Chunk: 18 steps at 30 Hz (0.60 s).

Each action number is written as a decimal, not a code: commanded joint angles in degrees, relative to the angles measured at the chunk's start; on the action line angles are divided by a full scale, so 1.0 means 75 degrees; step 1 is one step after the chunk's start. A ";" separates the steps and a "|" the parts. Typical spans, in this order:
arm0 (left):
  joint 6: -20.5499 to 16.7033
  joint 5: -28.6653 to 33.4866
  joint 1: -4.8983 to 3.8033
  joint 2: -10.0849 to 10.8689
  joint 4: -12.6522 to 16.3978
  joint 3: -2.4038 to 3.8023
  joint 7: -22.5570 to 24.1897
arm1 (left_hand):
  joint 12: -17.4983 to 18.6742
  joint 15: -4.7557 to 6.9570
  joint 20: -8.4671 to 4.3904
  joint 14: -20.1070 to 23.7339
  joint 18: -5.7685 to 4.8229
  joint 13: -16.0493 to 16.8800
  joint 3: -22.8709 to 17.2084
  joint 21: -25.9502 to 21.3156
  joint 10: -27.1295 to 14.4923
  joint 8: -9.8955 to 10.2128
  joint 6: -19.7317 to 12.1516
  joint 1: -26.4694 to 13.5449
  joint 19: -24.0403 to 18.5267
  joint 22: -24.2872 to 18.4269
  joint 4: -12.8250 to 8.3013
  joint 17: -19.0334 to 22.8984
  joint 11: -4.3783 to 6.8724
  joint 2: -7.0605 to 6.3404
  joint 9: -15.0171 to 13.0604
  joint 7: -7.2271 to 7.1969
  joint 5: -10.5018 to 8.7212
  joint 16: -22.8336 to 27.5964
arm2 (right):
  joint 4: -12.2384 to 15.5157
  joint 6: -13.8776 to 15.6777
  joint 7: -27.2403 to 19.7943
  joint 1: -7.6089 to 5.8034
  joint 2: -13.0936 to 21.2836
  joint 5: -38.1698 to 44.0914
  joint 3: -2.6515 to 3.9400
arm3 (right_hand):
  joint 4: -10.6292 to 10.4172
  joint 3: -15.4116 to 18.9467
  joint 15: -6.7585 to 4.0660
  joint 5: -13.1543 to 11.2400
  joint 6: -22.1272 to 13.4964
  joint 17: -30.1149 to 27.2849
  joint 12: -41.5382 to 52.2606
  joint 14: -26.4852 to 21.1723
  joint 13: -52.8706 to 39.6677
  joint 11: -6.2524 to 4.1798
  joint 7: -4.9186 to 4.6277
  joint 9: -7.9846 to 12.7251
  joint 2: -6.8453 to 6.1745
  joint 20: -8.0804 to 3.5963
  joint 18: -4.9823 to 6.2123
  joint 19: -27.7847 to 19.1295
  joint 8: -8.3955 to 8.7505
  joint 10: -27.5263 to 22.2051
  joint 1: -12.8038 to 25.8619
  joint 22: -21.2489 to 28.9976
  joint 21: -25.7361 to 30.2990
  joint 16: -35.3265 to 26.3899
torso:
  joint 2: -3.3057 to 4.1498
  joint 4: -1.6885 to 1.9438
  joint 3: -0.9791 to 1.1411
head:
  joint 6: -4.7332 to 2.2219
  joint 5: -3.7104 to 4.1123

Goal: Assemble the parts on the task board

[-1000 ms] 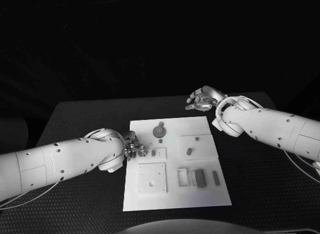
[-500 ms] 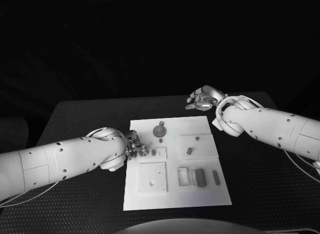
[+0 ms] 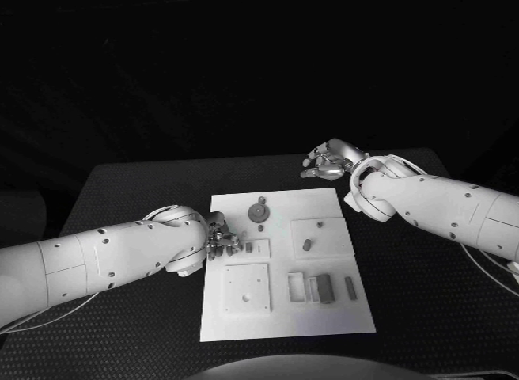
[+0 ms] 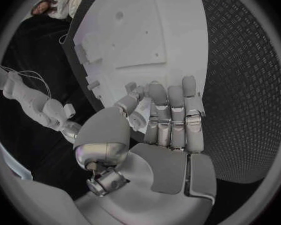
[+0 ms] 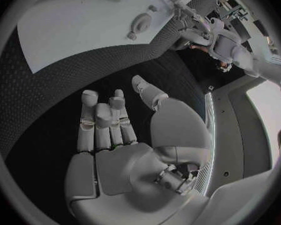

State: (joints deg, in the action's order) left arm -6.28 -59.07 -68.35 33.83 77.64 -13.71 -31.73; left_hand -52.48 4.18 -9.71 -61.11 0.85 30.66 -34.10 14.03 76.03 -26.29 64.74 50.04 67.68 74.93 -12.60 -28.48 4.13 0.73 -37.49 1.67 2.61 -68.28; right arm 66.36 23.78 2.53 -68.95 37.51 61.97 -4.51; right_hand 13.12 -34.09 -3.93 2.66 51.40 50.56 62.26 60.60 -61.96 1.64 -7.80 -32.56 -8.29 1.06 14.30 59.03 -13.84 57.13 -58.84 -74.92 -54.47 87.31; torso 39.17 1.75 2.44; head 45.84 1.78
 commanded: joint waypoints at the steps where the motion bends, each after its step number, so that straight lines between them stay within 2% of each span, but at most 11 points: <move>1: 0.0343 0.0028 0.0027 -0.0057 0.0020 -0.0006 0.0066 | 0.0002 -0.0017 0.0022 0.0000 0.0027 0.0014 0.0095 0.0024 -0.0052 0.0041 -0.0039 -0.0065 0.0011 0.0164 0.0101 0.0011 0.0036 -0.0057 0.0007 0.0000 0.0019 -0.0014 | 0.0012 -0.0084 -0.0039 0.0004 0.0001 0.0014 0.0004 | 0.0030 0.0010 0.0003 0.0030 -0.0045 -0.0012 0.0043 0.0023 0.0008 0.0069 -0.0100 0.0001 0.0065 -0.0022 0.0093 0.0013 0.0031 -0.0010 0.0016 -0.0126 0.0030 -0.0004 | 0.0003 0.0002 -0.0002 | 0.0019 0.0005; 5: 0.0370 0.0028 0.0027 -0.0044 -0.0001 -0.0005 0.0060 | 0.0013 -0.0023 0.0020 0.0037 0.0025 0.0034 0.0464 0.0001 -0.0094 0.0058 -0.0076 -0.0432 -0.0034 0.0158 0.0214 0.0017 0.0025 -0.0281 0.0004 0.0010 0.0020 -0.0004 | 0.0016 -0.0079 -0.0041 0.0004 0.0003 0.0014 0.0004 | 0.0029 0.0012 0.0004 0.0030 -0.0046 -0.0012 0.0043 0.0022 0.0009 0.0070 -0.0101 0.0001 0.0061 -0.0021 0.0093 0.0012 0.0032 -0.0010 0.0020 -0.0126 0.0030 -0.0005 | -0.0001 0.0006 -0.0005 | 0.0018 0.0020; 18: 0.0201 -0.0144 0.0028 0.0043 -0.0066 -0.0003 0.0019 | 0.0033 0.0004 0.0000 0.0075 0.0045 0.0078 0.0721 -0.0049 -0.0155 0.0079 -0.0122 -0.0723 -0.0058 0.0141 0.0391 0.0032 0.0029 -0.0644 -0.0009 0.0007 0.0021 0.0007 | 0.0010 -0.0073 -0.0042 0.0004 0.0012 0.0013 0.0004 | 0.0026 0.0014 0.0005 0.0030 -0.0052 -0.0013 0.0043 0.0020 0.0011 0.0071 -0.0102 0.0001 0.0054 -0.0020 0.0093 0.0010 0.0035 -0.0012 0.0028 -0.0126 0.0032 -0.0006 | 0.0001 0.0010 -0.0013 | 0.0017 0.0041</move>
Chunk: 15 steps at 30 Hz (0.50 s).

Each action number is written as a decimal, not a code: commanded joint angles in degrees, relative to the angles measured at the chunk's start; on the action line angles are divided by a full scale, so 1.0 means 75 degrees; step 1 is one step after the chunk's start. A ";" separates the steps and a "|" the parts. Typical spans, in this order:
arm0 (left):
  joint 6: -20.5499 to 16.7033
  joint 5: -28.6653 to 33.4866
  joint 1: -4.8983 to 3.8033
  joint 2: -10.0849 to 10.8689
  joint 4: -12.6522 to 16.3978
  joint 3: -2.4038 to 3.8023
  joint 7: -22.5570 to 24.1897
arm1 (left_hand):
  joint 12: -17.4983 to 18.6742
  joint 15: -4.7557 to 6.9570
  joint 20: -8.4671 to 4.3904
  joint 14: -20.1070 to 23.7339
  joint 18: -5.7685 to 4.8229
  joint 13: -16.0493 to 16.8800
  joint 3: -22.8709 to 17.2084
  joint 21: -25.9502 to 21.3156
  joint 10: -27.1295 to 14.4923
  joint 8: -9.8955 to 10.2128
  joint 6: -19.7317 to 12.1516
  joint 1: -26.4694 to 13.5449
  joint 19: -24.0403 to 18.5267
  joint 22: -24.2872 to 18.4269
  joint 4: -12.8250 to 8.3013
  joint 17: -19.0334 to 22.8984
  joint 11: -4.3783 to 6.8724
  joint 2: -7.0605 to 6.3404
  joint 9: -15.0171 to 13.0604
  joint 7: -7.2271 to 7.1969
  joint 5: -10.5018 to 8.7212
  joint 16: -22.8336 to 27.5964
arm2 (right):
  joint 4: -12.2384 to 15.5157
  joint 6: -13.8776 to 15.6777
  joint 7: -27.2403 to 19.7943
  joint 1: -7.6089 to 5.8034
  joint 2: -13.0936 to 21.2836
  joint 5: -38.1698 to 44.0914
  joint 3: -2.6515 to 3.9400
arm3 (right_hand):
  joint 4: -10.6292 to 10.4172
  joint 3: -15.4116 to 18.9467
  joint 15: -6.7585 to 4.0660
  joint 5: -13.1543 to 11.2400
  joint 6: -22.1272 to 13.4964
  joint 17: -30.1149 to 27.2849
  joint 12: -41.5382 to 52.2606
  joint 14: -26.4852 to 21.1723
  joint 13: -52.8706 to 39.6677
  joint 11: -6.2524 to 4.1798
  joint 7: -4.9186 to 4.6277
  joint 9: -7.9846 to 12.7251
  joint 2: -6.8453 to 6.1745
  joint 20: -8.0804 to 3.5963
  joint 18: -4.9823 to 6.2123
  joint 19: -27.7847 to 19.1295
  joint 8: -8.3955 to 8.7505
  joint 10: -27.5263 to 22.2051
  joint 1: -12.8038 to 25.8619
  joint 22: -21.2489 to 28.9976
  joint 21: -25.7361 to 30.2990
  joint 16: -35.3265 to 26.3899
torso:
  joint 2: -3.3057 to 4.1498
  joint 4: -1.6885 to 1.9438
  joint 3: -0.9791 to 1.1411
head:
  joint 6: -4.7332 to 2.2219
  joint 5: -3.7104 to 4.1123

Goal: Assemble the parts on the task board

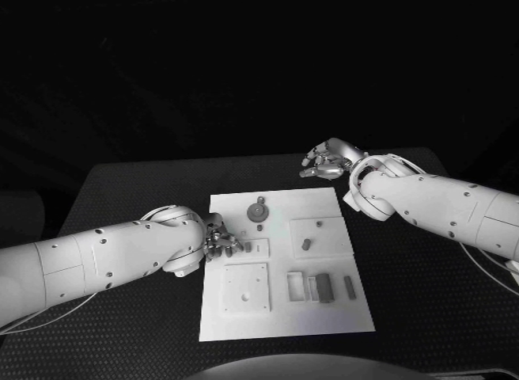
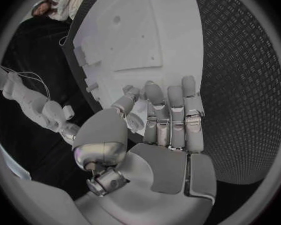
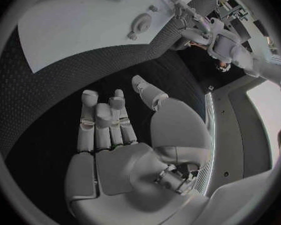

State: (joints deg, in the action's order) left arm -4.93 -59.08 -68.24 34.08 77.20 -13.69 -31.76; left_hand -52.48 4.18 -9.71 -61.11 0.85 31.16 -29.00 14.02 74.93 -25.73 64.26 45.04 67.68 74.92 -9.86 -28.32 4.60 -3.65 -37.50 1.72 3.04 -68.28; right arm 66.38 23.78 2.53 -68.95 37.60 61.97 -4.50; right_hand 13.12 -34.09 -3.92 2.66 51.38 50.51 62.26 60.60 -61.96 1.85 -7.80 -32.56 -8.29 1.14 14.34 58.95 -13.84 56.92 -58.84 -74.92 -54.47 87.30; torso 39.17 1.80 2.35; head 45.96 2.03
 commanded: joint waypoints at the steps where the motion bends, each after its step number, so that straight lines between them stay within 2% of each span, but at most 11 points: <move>1: 0.0020 -0.0221 0.0014 0.0011 -0.0007 -0.0005 0.0028 | 0.0033 0.0006 -0.0002 0.0075 0.0044 0.0018 0.0069 -0.0054 -0.0010 0.0006 -0.0062 -0.0089 -0.0059 0.0142 0.0045 0.0010 -0.0033 -0.0058 -0.0010 -0.0001 -0.0036 0.0005 | 0.0006 -0.0069 -0.0043 0.0004 0.0001 0.0013 0.0003 | 0.0025 0.0014 0.0004 0.0030 -0.0049 -0.0007 0.0043 0.0020 0.0012 0.0043 -0.0103 0.0001 0.0054 -0.0031 0.0088 0.0021 0.0035 0.0016 0.0029 -0.0126 0.0032 -0.0006 | 0.0001 0.0003 -0.0004 | 0.0002 0.0012; 4: 0.0038 -0.0247 0.0014 0.0029 -0.0002 -0.0005 0.0020 | 0.0033 0.0009 -0.0004 0.0079 0.0045 0.0029 0.0146 -0.0065 -0.0018 0.0007 -0.0069 -0.0159 -0.0065 0.0141 0.0070 0.0011 -0.0032 -0.0054 -0.0015 -0.0001 -0.0034 0.0003 | 0.0000 -0.0066 -0.0043 0.0006 0.0000 0.0013 0.0003 | 0.0025 0.0015 0.0004 0.0030 -0.0051 -0.0008 0.0043 0.0020 0.0012 0.0044 -0.0103 0.0001 0.0050 -0.0031 0.0088 0.0021 0.0036 0.0015 0.0031 -0.0126 0.0033 -0.0006 | 0.0001 0.0003 -0.0006 | 0.0002 0.0014; 15: -0.0126 -0.0170 0.0012 0.0105 0.0007 0.0000 0.0060 | 0.0045 0.0026 -0.0022 0.0115 0.0062 0.0074 0.0667 -0.0139 -0.0058 0.0016 -0.0100 -0.0650 -0.0103 0.0122 0.0149 0.0015 -0.0020 -0.0266 -0.0037 -0.0013 -0.0033 0.0002 | -0.0002 -0.0053 -0.0041 0.0029 0.0013 0.0013 0.0003 | 0.0018 0.0021 0.0008 0.0030 -0.0071 -0.0010 0.0043 0.0015 0.0017 0.0048 -0.0109 0.0005 0.0023 -0.0029 0.0088 0.0017 0.0048 0.0009 0.0051 -0.0125 0.0037 -0.0009 | -0.0001 0.0006 -0.0009 | 0.0002 0.0037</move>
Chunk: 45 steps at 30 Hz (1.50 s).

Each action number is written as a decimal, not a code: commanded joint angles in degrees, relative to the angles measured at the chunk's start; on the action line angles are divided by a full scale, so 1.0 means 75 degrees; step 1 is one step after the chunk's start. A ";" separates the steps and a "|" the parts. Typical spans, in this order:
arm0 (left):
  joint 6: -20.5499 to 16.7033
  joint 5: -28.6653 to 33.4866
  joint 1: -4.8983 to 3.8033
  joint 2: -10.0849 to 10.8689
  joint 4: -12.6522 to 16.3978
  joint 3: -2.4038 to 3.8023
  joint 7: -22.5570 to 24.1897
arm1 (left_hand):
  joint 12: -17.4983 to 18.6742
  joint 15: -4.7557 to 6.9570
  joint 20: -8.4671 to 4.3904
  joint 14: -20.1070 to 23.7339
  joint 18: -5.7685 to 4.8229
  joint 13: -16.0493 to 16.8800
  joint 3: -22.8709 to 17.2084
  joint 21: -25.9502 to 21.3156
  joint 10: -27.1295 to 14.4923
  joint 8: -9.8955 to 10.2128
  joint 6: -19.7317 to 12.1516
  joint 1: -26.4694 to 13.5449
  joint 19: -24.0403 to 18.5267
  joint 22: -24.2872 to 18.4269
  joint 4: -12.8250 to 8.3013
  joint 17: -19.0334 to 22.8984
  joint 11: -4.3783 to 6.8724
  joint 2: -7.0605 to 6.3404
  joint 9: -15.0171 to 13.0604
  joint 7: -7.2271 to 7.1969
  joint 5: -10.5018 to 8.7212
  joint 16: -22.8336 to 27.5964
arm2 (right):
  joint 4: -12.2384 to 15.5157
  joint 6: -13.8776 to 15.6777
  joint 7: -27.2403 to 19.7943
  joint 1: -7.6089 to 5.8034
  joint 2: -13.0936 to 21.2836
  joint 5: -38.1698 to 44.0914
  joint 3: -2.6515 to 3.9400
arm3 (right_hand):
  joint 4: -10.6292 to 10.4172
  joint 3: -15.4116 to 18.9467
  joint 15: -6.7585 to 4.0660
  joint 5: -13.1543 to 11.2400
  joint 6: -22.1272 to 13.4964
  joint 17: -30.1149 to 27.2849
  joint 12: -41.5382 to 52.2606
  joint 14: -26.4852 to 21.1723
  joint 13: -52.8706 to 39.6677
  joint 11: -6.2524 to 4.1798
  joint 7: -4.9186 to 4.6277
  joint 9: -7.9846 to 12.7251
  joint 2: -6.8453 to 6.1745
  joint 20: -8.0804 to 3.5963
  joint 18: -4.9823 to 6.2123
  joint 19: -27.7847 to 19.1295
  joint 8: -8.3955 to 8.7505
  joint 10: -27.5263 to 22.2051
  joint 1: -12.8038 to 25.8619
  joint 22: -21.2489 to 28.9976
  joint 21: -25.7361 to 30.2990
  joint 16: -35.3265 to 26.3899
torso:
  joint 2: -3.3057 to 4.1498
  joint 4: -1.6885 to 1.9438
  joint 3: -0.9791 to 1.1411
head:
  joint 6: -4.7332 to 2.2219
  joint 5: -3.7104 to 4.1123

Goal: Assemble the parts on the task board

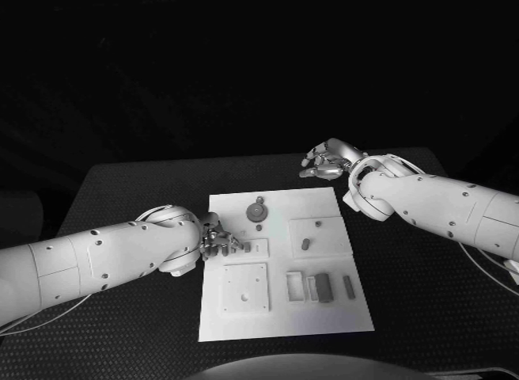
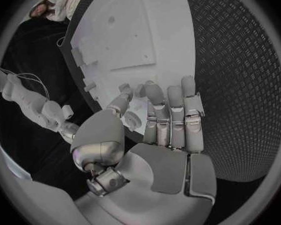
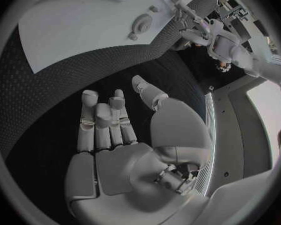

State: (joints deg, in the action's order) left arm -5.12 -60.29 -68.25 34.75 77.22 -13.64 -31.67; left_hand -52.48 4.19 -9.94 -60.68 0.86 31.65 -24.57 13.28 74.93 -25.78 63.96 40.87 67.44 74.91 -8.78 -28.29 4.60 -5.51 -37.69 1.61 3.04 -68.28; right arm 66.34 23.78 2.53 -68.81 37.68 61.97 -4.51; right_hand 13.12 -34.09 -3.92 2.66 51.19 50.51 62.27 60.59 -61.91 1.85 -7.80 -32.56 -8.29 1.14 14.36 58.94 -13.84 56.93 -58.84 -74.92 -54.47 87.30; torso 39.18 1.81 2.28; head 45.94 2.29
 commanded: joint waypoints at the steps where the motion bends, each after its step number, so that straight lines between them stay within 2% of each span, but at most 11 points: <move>1: -0.0129 0.0006 0.0013 0.0026 0.0004 -0.0004 0.0058 | 0.0049 0.0027 0.0006 0.0064 0.0065 0.0011 0.0132 -0.0050 -0.0065 0.0026 -0.0065 -0.0149 -0.0078 0.0120 0.0007 0.0013 -0.0019 -0.0041 -0.0012 0.0001 -0.0033 0.0004 | 0.0004 -0.0054 -0.0041 0.0014 0.0002 0.0013 0.0003 | 0.0017 0.0021 0.0008 0.0030 -0.0047 -0.0010 0.0043 0.0015 0.0010 0.0049 -0.0108 0.0005 0.0023 -0.0029 0.0085 0.0018 0.0049 0.0008 0.0051 -0.0125 0.0037 -0.0009 | -0.0004 0.0003 0.0001 | -0.0003 0.0012; 10: -0.0400 0.0335 -0.0017 0.0213 0.0118 0.0056 0.0163 | 0.0099 0.0063 -0.0021 0.0122 0.0106 0.0037 0.0295 -0.0174 -0.0134 0.0063 -0.0128 -0.0577 -0.0099 0.0060 0.0228 0.0035 -0.0008 -0.0338 -0.0020 -0.0008 -0.0032 0.0039 | 0.0005 -0.0061 -0.0043 0.0026 0.0015 0.0011 0.0003 | 0.0014 0.0020 0.0009 0.0030 -0.0057 -0.0011 0.0043 0.0014 0.0011 0.0051 -0.0111 0.0007 0.0020 -0.0029 0.0085 0.0017 0.0055 0.0006 0.0055 -0.0125 0.0038 -0.0010 | -0.0005 -0.0001 0.0013 | -0.0029 0.0028; 12: -0.0294 0.0909 -0.0054 0.0270 0.0097 0.0189 0.0294 | 0.0194 0.0038 0.0012 0.0266 0.0075 0.0022 0.0216 -0.0267 -0.0324 0.0158 -0.0334 -0.0557 -0.0206 0.0030 0.0274 0.0063 -0.0068 -0.0352 -0.0002 0.0062 -0.0021 0.0112 | 0.0004 -0.0061 -0.0043 0.0026 0.0022 0.0010 0.0003 | 0.0013 0.0020 0.0010 0.0030 -0.0059 -0.0011 0.0043 0.0014 0.0012 0.0052 -0.0111 0.0008 0.0020 -0.0029 0.0085 0.0017 0.0055 0.0006 0.0055 -0.0125 0.0038 -0.0010 | -0.0005 -0.0001 0.0014 | -0.0042 0.0038; 15: -0.0394 0.1548 -0.0106 0.0383 0.0145 0.0335 0.0532 | 0.0737 -0.0329 0.0319 0.1125 -0.0113 -0.0206 0.0222 -0.0752 -0.1191 0.0428 -0.0926 -0.0193 -0.0990 -0.0111 -0.0099 0.0227 -0.0423 0.0299 0.0069 0.0406 0.0008 0.0538 | 0.0001 -0.0053 -0.0044 0.0026 0.0042 0.0007 0.0003 | 0.0012 0.0019 0.0010 0.0030 -0.0060 -0.0012 0.0043 0.0014 0.0012 0.0052 -0.0112 0.0008 0.0020 -0.0029 0.0085 0.0017 0.0056 0.0006 0.0057 -0.0125 0.0039 -0.0010 | -0.0005 -0.0003 0.0016 | -0.0078 0.0052; 20: -0.1042 0.2219 -0.0199 0.0370 -0.0011 0.0388 0.2112 | 0.1884 -0.1037 0.1012 0.2107 -0.0038 -0.0930 0.0088 -0.1283 -0.2182 0.0762 -0.1653 0.0973 -0.1920 -0.0592 -0.1022 0.0683 -0.0969 0.0816 0.0263 0.0853 0.0028 0.1346 | -0.0016 -0.0045 -0.0054 0.0026 0.0057 0.0000 0.0003 | 0.0010 0.0019 0.0011 0.0030 -0.0062 -0.0012 0.0044 0.0013 0.0013 0.0053 -0.0113 0.0008 0.0017 -0.0028 0.0085 0.0017 0.0057 0.0005 0.0058 -0.0125 0.0039 -0.0010 | -0.0006 0.0008 0.0011 | -0.0140 0.0067; 22: -0.1300 0.2218 -0.0199 0.0272 -0.0102 0.0389 0.2664 | 0.2369 -0.1195 0.1171 0.2144 0.0018 -0.1283 -0.0470 -0.1277 -0.2278 0.0839 -0.1752 0.1582 -0.2022 -0.0810 -0.0872 0.0855 -0.1139 0.0565 0.0367 0.0907 0.0010 0.1601 | -0.0025 -0.0039 -0.0088 0.0026 0.0059 -0.0044 0.0003 | 0.0010 0.0018 0.0012 0.0030 -0.0062 -0.0012 0.0044 0.0013 0.0013 0.0053 -0.0113 0.0008 0.0017 -0.0028 0.0085 0.0017 0.0057 0.0005 0.0059 -0.0125 0.0039 -0.0010 | -0.0003 0.0007 0.0010 | -0.0158 0.0066; 28: -0.1781 0.0888 -0.0194 -0.0110 -0.0359 0.0380 0.3704 | 0.3313 -0.1112 0.1142 0.1855 0.0088 -0.1891 -0.0912 -0.1228 -0.2697 0.1008 -0.1891 0.2708 -0.1767 -0.0889 -0.1030 0.0880 -0.1459 0.0208 0.0539 0.0839 -0.0030 0.1576 | -0.0116 -0.0024 -0.0177 0.0026 0.0026 -0.0147 0.0003 | -0.0001 0.0026 0.0016 0.0030 -0.0068 -0.0014 0.0044 0.0008 0.0017 0.0057 -0.0117 0.0008 -0.0021 -0.0026 0.0085 0.0012 0.0061 -0.0002 0.0081 -0.0123 0.0044 -0.0013 | 0.0005 -0.0011 -0.0008 | -0.0216 0.0074; 34: -0.2007 -0.0423 -0.0182 -0.0435 -0.0631 0.0371 0.4088 | 0.3702 -0.1326 0.1309 0.2236 -0.0012 -0.2177 -0.0986 -0.1287 -0.2527 0.1028 -0.1813 0.3203 -0.2250 -0.1153 -0.1032 0.1128 -0.1533 0.0020 0.0629 0.0859 0.0032 0.2113 | -0.0244 -0.0094 -0.0382 0.0026 -0.0014 -0.0474 0.0003 | 0.0012 -0.0003 0.0033 0.0032 -0.0078 -0.0046 -0.0027 -0.0089 0.0048 0.0072 -0.0129 0.0008 -0.0039 -0.0001 0.0082 -0.0093 0.0065 -0.0109 0.0075 -0.0106 0.0118 -0.0098 | 0.0007 -0.0014 0.0011 | -0.0265 0.0054; 37: -0.2090 -0.1034 -0.0159 -0.0591 -0.0770 0.0360 0.4194 | 0.4058 -0.1413 0.1400 0.2048 0.0094 -0.2403 -0.1010 -0.1278 -0.2252 0.1043 -0.1755 0.3357 -0.2312 -0.1486 -0.1041 0.1301 -0.1550 -0.0016 0.0699 0.0871 -0.0012 0.2530 | -0.0311 -0.0099 -0.0467 0.0026 -0.0040 -0.0640 0.0003 | 0.0039 -0.0125 0.0106 0.0028 -0.0152 -0.0325 -0.0615 -0.0611 0.0491 0.0150 -0.0166 0.0005 -0.0005 0.0210 -0.0010 -0.0704 0.0091 -0.0446 0.0115 0.0057 0.0630 -0.0755 | 0.0006 -0.0015 0.0010 | -0.0280 0.0056; 42: -0.2176 -0.1851 -0.0080 -0.0835 -0.1013 0.0338 0.4239 | 0.4317 -0.1397 0.1415 0.1904 0.0105 -0.2535 -0.1005 -0.1270 -0.2046 0.1041 -0.1672 0.3501 -0.2266 -0.1673 -0.1047 0.1339 -0.1532 -0.0061 0.0743 0.0851 -0.0007 0.2723 | -0.0354 -0.0110 -0.0558 0.0025 -0.0083 -0.0827 0.0003 | 0.0145 -0.0313 0.0442 0.0039 -0.0342 -0.1280 -0.2082 -0.1479 0.1913 0.0330 -0.0345 -0.0028 0.0021 0.0638 -0.0263 -0.1911 0.0120 -0.0827 0.0174 0.0608 0.1877 -0.2581 | 0.0006 -0.0019 0.0012 | -0.0297 0.0060; 45: -0.2202 -0.2068 -0.0032 -0.0904 -0.1054 0.0332 0.4071 | 0.4423 -0.1381 0.1404 0.1830 0.0111 -0.2582 -0.1006 -0.1261 -0.1959 0.1046 -0.1629 0.3546 -0.2214 -0.1737 -0.1045 0.1334 -0.1524 -0.0053 0.0764 0.0835 -0.0010 0.2768 | -0.0370 -0.0088 -0.0597 0.0025 -0.0099 -0.0955 0.0003 | 0.0222 -0.0479 0.0888 0.0047 -0.0512 -0.2130 -0.3112 -0.1700 0.2934 0.0516 -0.0451 -0.0063 0.0188 0.0876 -0.0405 -0.2493 0.0128 -0.0955 0.0181 0.1076 0.2688 -0.4078 | 0.0011 -0.0025 0.0015 | -0.0302 0.0068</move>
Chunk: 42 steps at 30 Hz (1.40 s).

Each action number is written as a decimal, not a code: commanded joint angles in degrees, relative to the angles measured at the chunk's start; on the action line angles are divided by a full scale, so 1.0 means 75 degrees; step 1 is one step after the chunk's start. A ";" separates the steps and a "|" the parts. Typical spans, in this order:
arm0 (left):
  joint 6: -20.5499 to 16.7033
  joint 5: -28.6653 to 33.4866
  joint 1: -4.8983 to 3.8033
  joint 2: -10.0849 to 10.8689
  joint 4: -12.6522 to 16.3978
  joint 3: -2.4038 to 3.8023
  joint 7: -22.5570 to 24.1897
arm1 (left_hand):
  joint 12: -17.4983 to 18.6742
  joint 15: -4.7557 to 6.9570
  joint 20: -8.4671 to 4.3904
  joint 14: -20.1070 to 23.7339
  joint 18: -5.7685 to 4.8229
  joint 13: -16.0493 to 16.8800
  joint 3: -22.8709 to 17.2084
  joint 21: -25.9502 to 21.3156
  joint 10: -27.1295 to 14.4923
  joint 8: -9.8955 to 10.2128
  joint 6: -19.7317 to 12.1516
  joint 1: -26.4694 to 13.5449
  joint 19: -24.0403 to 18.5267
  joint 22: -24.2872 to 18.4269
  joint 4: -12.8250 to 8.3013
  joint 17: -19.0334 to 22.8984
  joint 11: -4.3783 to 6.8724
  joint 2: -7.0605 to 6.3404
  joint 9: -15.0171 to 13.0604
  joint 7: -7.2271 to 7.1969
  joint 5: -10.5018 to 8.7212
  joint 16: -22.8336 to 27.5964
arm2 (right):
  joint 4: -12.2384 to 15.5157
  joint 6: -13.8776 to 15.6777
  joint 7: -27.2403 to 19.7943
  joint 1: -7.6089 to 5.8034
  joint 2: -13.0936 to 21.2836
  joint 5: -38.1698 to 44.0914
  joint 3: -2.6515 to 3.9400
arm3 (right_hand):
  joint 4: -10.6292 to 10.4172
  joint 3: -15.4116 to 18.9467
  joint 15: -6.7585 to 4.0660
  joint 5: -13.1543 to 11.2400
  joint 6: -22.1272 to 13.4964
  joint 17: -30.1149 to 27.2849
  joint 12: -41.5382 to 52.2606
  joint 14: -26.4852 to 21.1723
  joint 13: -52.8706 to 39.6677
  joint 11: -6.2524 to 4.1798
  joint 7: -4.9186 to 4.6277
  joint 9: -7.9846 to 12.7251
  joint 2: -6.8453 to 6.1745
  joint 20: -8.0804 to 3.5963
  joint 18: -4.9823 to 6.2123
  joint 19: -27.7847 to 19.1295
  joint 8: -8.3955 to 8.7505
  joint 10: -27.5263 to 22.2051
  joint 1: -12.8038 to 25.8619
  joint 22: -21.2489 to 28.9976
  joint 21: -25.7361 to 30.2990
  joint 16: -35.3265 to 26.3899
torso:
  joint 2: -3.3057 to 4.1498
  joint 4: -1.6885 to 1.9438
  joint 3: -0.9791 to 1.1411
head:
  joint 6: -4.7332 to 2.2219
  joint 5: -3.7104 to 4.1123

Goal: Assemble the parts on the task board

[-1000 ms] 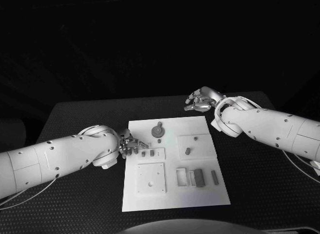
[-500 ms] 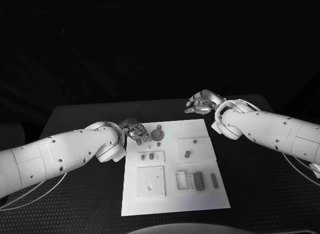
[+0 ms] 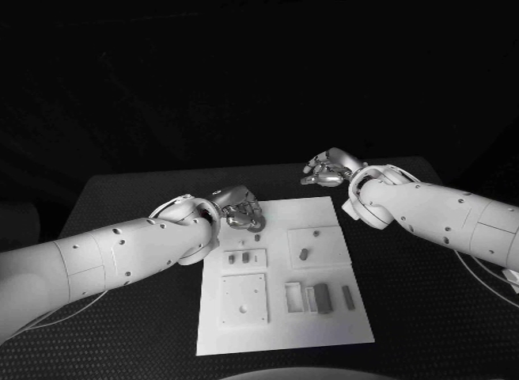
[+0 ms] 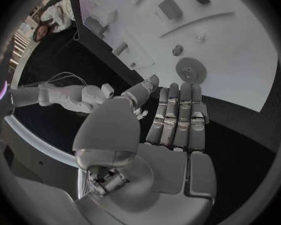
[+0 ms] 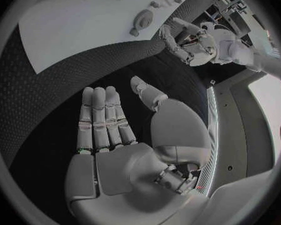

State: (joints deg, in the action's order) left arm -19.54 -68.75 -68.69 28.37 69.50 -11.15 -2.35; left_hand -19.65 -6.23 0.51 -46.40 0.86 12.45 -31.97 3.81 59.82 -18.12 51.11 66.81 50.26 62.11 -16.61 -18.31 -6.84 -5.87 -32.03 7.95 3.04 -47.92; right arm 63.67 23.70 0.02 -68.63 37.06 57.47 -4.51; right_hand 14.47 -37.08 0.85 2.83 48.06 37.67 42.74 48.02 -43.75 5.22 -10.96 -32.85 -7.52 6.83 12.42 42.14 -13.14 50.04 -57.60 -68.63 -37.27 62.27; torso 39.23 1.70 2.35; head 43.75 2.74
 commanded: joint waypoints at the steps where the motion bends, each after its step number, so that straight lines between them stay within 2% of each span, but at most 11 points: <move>1: -0.0235 -0.1031 0.0040 -0.0071 -0.0042 -0.0001 0.0103 | 0.0083 0.0021 0.0002 -0.0118 0.0114 -0.0037 -0.0020 0.0008 0.0101 0.0021 0.0116 0.0096 0.0113 -0.0051 0.0001 -0.0005 0.0010 0.0012 0.0015 -0.0029 -0.0011 0.0058 | -0.0024 -0.0083 -0.0287 0.0001 -0.0023 -0.0420 0.0003 | 0.0087 -0.0101 0.0408 0.0012 -0.0159 -0.0723 -0.0866 0.0007 0.0905 0.0137 -0.0057 -0.0044 0.0101 0.0201 -0.0180 -0.0390 0.0027 0.0009 0.0023 0.0421 0.0674 -0.1319 | 0.0006 -0.0007 0.0004 | -0.0009 0.0016; 3: -0.0216 -0.1251 0.0069 -0.0120 -0.0111 -0.0004 -0.0015 | 0.0244 0.0044 -0.0020 -0.0189 0.0111 -0.0102 0.0002 0.0006 0.0143 0.0078 0.0102 0.0103 0.0176 -0.0112 0.0002 -0.0021 -0.0011 -0.0009 0.0064 -0.0014 -0.0002 0.0100 | -0.0063 -0.0107 -0.0374 0.0001 -0.0033 -0.0653 0.0003 | 0.0178 -0.0122 0.0781 0.0020 -0.0383 -0.1239 -0.1602 -0.0230 0.1663 0.0325 -0.0148 -0.0033 0.0163 0.0369 -0.0318 -0.0894 0.0079 -0.0036 -0.0019 0.0735 0.1264 -0.2486 | 0.0006 0.0001 0.0006 | -0.0008 0.0024; 6: -0.0115 -0.1662 0.0101 -0.0166 -0.0172 -0.0025 -0.0127 | 0.0317 0.0053 -0.0029 -0.0222 0.0108 -0.0129 0.0025 0.0008 0.0160 0.0092 0.0114 0.0105 0.0200 -0.0137 0.0001 -0.0033 -0.0017 -0.0058 0.0081 -0.0006 -0.0006 0.0115 | -0.0122 -0.0048 -0.0517 0.0001 -0.0055 -0.0823 0.0003 | 0.0225 -0.0079 0.1060 0.0011 -0.0566 -0.1588 -0.2166 -0.0613 0.2253 0.0472 -0.0211 0.0019 0.0201 0.0486 -0.0495 -0.1496 0.0135 -0.0106 -0.0119 0.0902 0.1736 -0.3343 | 0.0002 0.0009 0.0009 | 0.0003 0.0034; 8: 0.0082 -0.1939 0.0123 -0.0175 -0.0168 -0.0040 -0.0242 | 0.0355 0.0059 -0.0035 -0.0237 0.0106 -0.0143 0.0039 0.0009 0.0177 0.0099 0.0125 0.0107 0.0213 -0.0151 0.0002 -0.0040 -0.0020 -0.0096 0.0090 0.0001 -0.0006 0.0125 | -0.0168 0.0149 -0.0740 0.0001 -0.0080 -0.1050 0.0003 | 0.0211 -0.0022 0.1151 0.0012 -0.0638 -0.1763 -0.2490 -0.0570 0.2680 0.0536 -0.0243 0.0060 0.0238 0.0550 -0.0585 -0.1759 0.0137 0.0001 -0.0187 0.0989 0.2005 -0.3738 | -0.0001 0.0011 0.0005 | 0.0008 0.0039; 12: 0.0285 -0.2321 0.0169 -0.0174 -0.0117 -0.0079 -0.0370 | 0.0416 0.0066 -0.0045 -0.0267 0.0095 -0.0159 0.0086 0.0011 0.0267 0.0089 0.0195 0.0056 0.0242 -0.0184 0.0017 -0.0057 -0.0002 -0.0147 0.0100 0.0023 -0.0007 0.0151 | -0.0277 0.0195 -0.1019 0.0001 -0.0116 -0.1362 0.0003 | 0.0236 0.0056 0.1181 0.0010 -0.0708 -0.1902 -0.2857 -0.0516 0.3213 0.0606 -0.0267 0.0133 0.0290 0.0582 -0.0621 -0.1857 0.0123 0.0082 -0.0341 0.1013 0.2203 -0.4150 | 0.0004 0.0013 0.0005 | 0.0010 0.0041; 16: 0.0245 -0.2432 0.0252 -0.0211 -0.0188 -0.0107 -0.0399 | 0.0446 0.0071 -0.0049 -0.0269 0.0093 -0.0168 0.0092 0.0007 0.0278 0.0102 0.0189 0.0059 0.0242 -0.0196 0.0012 -0.0062 -0.0001 -0.0167 0.0110 0.0020 -0.0006 0.0161 | -0.0306 0.0207 -0.1096 0.0001 -0.0137 -0.1473 0.0003 | 0.0244 0.0142 0.1219 0.0008 -0.0766 -0.2022 -0.3153 -0.0533 0.3700 0.0656 -0.0279 0.0219 0.0317 0.0603 -0.0677 -0.2002 0.0099 0.0164 -0.0448 0.0970 0.2381 -0.4524 | -0.0008 0.0022 0.0000 | 0.0021 0.0039; 22: 0.0137 -0.2430 0.0391 -0.0275 -0.0293 -0.0115 -0.0313 | 0.0615 0.0088 -0.0069 -0.0312 0.0084 -0.0223 0.0040 0.0014 0.0262 0.0220 0.0054 0.0151 0.0283 -0.0240 0.0018 -0.0101 -0.0041 -0.0179 0.0189 0.0059 -0.0005 0.0183 | -0.0295 0.0243 -0.1202 0.0001 -0.0150 -0.1524 0.0003 | 0.0224 0.0177 0.1231 0.0009 -0.0777 -0.2088 -0.3269 -0.0477 0.3941 0.0666 -0.0291 0.0269 0.0350 0.0616 -0.0702 -0.2048 0.0069 0.0252 -0.0465 0.0936 0.2474 -0.4680 | 0.0001 0.0011 -0.0009 | 0.0042 0.0051; 31: 0.0016 -0.2428 0.0550 -0.0429 -0.0489 -0.0117 -0.0231 | 0.0708 0.0108 -0.0088 -0.0350 0.0078 -0.0247 -0.0025 0.0021 0.0283 0.0271 0.0010 0.0213 0.0325 -0.0261 0.0019 -0.0139 -0.0053 -0.0160 0.0241 0.0075 -0.0004 0.0182 | -0.0291 0.0202 -0.1234 0.0001 -0.0186 -0.1532 0.0003 | 0.0224 0.0190 0.1228 0.0009 -0.0773 -0.2109 -0.3309 -0.0434 0.4052 0.0663 -0.0291 0.0295 0.0361 0.0617 -0.0698 -0.2031 0.0048 0.0306 -0.0472 0.0921 0.2514 -0.4740 | 0.0009 0.0010 -0.0004 | 0.0067 0.0075; 35: -0.0071 -0.2425 0.0583 -0.0454 -0.0542 -0.0117 -0.0162 | 0.0810 0.0153 -0.0125 -0.0451 0.0087 -0.0279 -0.0057 0.0056 0.0257 0.0303 -0.0020 0.0238 0.0431 -0.0261 0.0023 -0.0190 -0.0086 -0.0166 0.0281 0.0023 -0.0005 0.0143 | -0.0278 0.0205 -0.1216 0.0001 -0.0184 -0.1532 0.0003 | 0.0222 0.0186 0.1209 0.0008 -0.0745 -0.2115 -0.3332 -0.0401 0.4107 0.0665 -0.0277 0.0303 0.0393 0.0615 -0.0690 -0.2007 0.0024 0.0322 -0.0484 0.0913 0.2527 -0.4760 | 0.0000 0.0015 0.0001 | 0.0073 0.0116; 42: 0.0039 -0.2425 0.0594 -0.0503 -0.0581 -0.0117 -0.0176 | 0.0850 0.0186 -0.0153 -0.0504 0.0082 -0.0283 -0.0090 0.0059 0.0310 0.0276 0.0050 0.0248 0.0492 -0.0266 0.0027 -0.0223 -0.0069 -0.0119 0.0291 0.0014 -0.0002 0.0136 | -0.0265 0.0206 -0.1185 0.0001 -0.0185 -0.1532 0.0003 | 0.0219 0.0203 0.1212 0.0008 -0.0741 -0.2121 -0.3352 -0.0369 0.4160 0.0667 -0.0281 0.0317 0.0382 0.0617 -0.0686 -0.1991 0.0013 0.0342 -0.0470 0.0907 0.2546 -0.4779 | -0.0010 0.0012 0.0005 | 0.0079 0.0104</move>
State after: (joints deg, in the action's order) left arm -19.29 -86.47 -64.31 24.84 65.23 -12.04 -4.30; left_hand -13.48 -4.92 -0.62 -49.75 0.85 10.40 -32.37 4.26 61.79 -15.93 51.15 68.23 53.67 60.13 -16.38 -19.91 -7.17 -6.86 -29.85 8.25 3.04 -46.76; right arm 61.53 25.25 -8.10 -68.63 35.74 46.12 -4.51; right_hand 16.12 -35.97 9.94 2.88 42.53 21.84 17.93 44.86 -12.62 10.23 -11.15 -30.56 -4.61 11.27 7.51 27.11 -12.80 52.03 -60.88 -61.77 -18.52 26.72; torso 39.21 1.79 2.35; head 44.31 3.56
